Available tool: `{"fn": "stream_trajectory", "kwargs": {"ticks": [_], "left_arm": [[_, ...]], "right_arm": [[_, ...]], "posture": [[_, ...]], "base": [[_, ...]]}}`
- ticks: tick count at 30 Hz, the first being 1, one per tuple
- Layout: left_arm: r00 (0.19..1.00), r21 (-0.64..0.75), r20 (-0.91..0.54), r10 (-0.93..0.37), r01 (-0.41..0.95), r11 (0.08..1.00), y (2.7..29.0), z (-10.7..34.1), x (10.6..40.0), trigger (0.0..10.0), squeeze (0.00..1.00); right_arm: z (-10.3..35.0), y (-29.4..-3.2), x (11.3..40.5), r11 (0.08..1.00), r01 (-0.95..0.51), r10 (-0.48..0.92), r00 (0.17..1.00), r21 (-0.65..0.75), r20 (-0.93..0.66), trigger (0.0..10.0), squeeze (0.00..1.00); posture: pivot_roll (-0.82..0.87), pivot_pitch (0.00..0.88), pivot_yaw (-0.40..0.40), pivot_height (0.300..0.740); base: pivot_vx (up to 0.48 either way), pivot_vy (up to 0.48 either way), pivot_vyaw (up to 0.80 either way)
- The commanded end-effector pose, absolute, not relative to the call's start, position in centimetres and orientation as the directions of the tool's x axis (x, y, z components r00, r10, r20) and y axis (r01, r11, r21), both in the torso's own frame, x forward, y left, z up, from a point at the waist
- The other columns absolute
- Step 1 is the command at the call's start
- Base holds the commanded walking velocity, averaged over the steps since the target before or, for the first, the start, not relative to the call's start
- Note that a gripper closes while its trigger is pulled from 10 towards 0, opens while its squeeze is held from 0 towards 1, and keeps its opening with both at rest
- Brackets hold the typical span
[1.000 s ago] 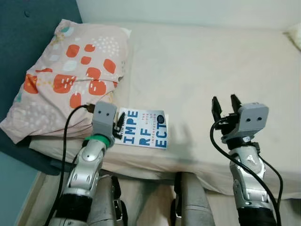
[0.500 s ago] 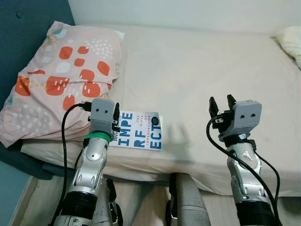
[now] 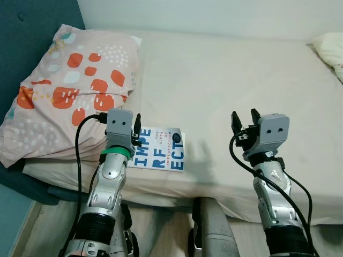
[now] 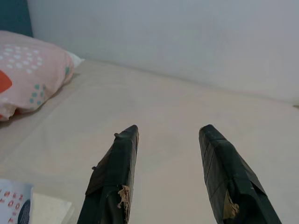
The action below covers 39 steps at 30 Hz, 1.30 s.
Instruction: Clean up the room
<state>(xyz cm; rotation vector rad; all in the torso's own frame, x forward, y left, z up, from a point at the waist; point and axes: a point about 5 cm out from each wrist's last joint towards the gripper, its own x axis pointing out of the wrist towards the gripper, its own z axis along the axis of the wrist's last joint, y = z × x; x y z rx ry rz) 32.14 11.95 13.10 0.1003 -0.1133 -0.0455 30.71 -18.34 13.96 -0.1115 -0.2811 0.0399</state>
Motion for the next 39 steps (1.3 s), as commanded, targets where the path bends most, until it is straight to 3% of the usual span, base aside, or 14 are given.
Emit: {"fn": "stream_trajectory", "kwargs": {"ticks": [1,11,29,39], "left_arm": [[0.993,0.111,0.099,-0.068,0.057,0.992,11.6,12.7,32.1,10.0,0.00],[0.987,0.089,0.109,-0.115,0.105,0.990,9.8,13.3,32.4,10.0,0.00],[0.983,0.105,0.104,-0.148,0.137,0.985,9.1,13.4,32.7,10.0,0.00],[0.983,0.107,0.104,-0.149,0.138,0.985,9.1,13.4,32.7,10.0,0.00]], "right_arm": [[13.7,-18.5,30.7,0.994,-0.013,0.042,0.963,-0.107,0.266,10.0,0.00],[13.4,-18.8,30.7,0.994,-0.005,0.034,0.966,-0.113,0.256,10.0,0.00],[12.8,-18.6,30.7,0.995,0.000,0.024,0.970,-0.099,0.241,10.0,0.00],[12.8,-18.6,30.7,0.995,0.000,0.024,0.970,-0.099,0.242,10.0,0.00]], "posture": [[-0.11,0.000,-0.011,0.620],[-0.11,0.000,-0.004,0.654],[-0.11,0.000,0.004,0.726],[-0.11,0.000,0.004,0.740]], "base": [[0.000,0.000,0.00],[0.000,0.000,0.00],[0.000,0.000,0.00],[0.000,0.000,0.00]]}}
